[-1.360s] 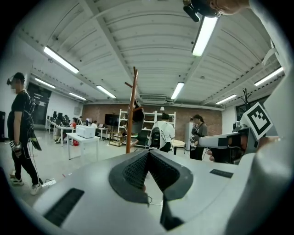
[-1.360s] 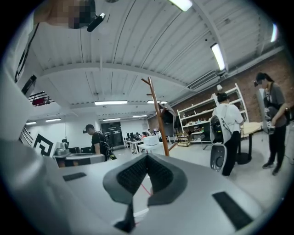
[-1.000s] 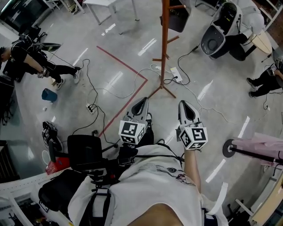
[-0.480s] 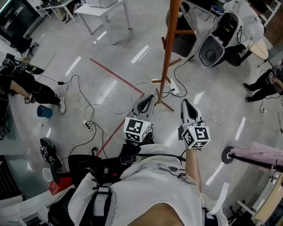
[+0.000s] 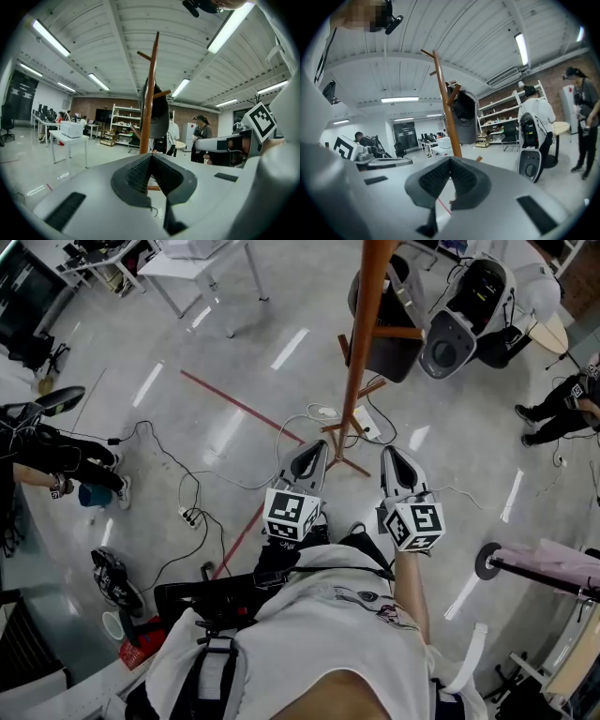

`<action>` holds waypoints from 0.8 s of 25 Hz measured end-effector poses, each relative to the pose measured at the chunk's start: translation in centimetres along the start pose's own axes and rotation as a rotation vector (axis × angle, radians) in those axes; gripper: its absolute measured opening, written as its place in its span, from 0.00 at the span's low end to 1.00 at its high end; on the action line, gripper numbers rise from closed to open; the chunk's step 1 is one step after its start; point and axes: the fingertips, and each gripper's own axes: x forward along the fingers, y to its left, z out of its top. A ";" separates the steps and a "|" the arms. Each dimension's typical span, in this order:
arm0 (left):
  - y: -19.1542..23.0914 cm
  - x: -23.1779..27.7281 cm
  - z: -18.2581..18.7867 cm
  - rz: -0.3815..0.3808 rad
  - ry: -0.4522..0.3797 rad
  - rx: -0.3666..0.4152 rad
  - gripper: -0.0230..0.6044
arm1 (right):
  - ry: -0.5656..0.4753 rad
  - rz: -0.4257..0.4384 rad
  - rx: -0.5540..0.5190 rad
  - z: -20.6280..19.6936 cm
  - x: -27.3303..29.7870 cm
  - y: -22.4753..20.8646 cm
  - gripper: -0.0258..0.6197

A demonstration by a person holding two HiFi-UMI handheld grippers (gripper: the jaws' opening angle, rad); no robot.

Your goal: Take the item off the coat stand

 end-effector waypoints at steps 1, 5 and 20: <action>0.2 0.5 0.2 0.005 -0.003 0.002 0.04 | 0.000 0.006 0.000 0.2 0.5 -0.3 0.04; 0.8 1.9 1.6 0.027 -0.025 0.016 0.04 | -0.018 0.034 -0.014 1.8 2.7 -1.4 0.04; 2.0 4.9 4.3 0.105 -0.069 0.050 0.04 | -0.053 0.043 0.008 7.9 10.8 -8.3 0.30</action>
